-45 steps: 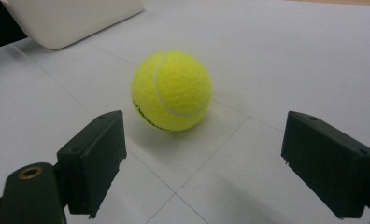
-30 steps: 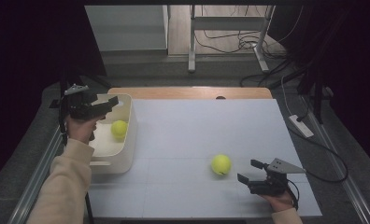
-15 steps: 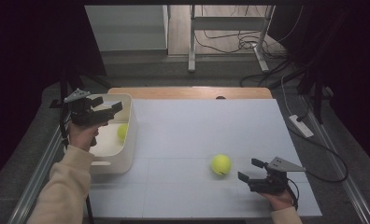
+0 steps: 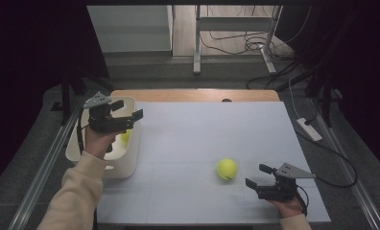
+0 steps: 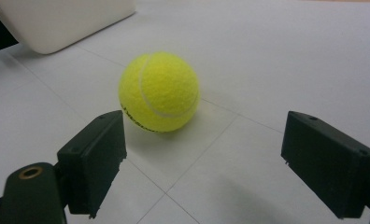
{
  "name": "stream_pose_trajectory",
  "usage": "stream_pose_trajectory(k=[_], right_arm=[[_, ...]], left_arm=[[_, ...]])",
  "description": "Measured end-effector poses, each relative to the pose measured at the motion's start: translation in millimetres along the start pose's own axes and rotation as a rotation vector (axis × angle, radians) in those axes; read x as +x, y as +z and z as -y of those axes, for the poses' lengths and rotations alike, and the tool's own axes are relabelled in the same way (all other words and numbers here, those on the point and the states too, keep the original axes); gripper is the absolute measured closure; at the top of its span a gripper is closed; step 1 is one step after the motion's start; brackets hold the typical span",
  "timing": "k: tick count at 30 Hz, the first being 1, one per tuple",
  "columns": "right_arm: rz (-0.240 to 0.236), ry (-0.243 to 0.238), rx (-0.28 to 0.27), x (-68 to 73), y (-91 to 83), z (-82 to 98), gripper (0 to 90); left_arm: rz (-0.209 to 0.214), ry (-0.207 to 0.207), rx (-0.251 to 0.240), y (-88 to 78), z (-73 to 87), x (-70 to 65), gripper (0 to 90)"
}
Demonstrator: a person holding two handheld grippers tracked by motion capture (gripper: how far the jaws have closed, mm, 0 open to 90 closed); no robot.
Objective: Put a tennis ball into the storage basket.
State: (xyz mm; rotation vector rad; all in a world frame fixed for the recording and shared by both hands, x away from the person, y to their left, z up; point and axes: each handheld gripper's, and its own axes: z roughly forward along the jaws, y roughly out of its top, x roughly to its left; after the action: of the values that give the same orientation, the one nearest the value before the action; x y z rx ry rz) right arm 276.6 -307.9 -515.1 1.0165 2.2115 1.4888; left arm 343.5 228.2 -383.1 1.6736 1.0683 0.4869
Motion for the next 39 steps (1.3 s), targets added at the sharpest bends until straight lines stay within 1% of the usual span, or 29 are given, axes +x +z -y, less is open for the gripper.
stream_pose_trajectory(k=[5,11,16,24,27,29,34,39], right_arm=[[0.002,-0.002,-0.001,0.6,-1.0,0.5,13.9],[0.002,0.001,-0.002,0.0,-1.5,1.0,13.9],[0.002,-0.002,-0.005,0.0,-2.3,1.1,13.9],[0.004,-0.002,-0.004,0.6,-3.6,1.5,14.0],[0.001,-0.002,-0.004,0.8,-3.1,1.1,14.0],[-0.002,-0.002,-0.005,0.9,-2.4,1.1,14.0],[-0.004,0.001,-0.008,0.0,-2.6,1.4,14.0],[-0.006,-0.006,-0.008,1.3,-2.3,0.6,14.0]], left_arm=[[0.033,0.019,0.007,6.6,-1.4,-10.3,10.3],[0.056,0.037,0.03,14.8,0.4,-18.1,10.1],[0.086,0.056,0.052,23.0,1.4,-25.0,10.0],[0.114,0.071,0.072,33.5,2.6,-34.9,9.9],[0.12,0.073,0.078,36.1,2.9,-36.6,9.8],[0.134,0.079,0.088,40.1,3.5,-40.5,9.8],[0.149,0.08,0.093,44.9,4.0,-45.2,9.7],[0.163,0.096,0.107,52.1,5.2,-54.6,9.7]])
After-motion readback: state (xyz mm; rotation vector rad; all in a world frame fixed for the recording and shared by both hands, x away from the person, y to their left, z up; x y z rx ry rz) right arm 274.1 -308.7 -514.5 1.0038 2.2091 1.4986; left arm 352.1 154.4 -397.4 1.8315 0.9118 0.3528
